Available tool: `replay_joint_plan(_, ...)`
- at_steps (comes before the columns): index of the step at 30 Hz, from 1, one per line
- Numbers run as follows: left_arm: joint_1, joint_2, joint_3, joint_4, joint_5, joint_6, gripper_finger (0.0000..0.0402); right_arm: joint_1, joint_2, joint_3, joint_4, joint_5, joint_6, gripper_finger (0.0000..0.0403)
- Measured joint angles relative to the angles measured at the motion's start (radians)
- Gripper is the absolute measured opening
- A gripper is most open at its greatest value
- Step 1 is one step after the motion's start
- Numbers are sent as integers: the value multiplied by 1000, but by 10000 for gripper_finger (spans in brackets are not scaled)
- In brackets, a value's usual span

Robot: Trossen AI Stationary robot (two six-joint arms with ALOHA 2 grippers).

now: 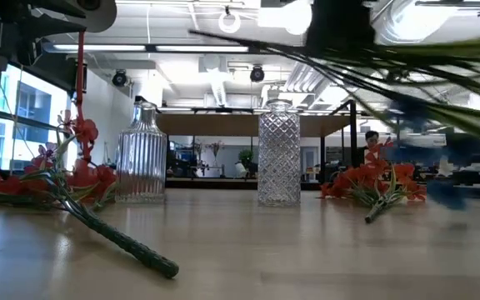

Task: Pick and place flowers into a vace then onto a shelf
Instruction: Put the blue flowers into the right transparent flower vase

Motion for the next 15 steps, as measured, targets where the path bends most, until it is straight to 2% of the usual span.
replay_joint_plan(11, 0, 0, 0, 1, 0, -1, 127, -67, -1, 243, -11, -9, -67, 0)
replay_joint_plan(15, 0, 0, 0, 1, 7, -1, 127, -69, -1, 383, -39, 74, -112, 0)
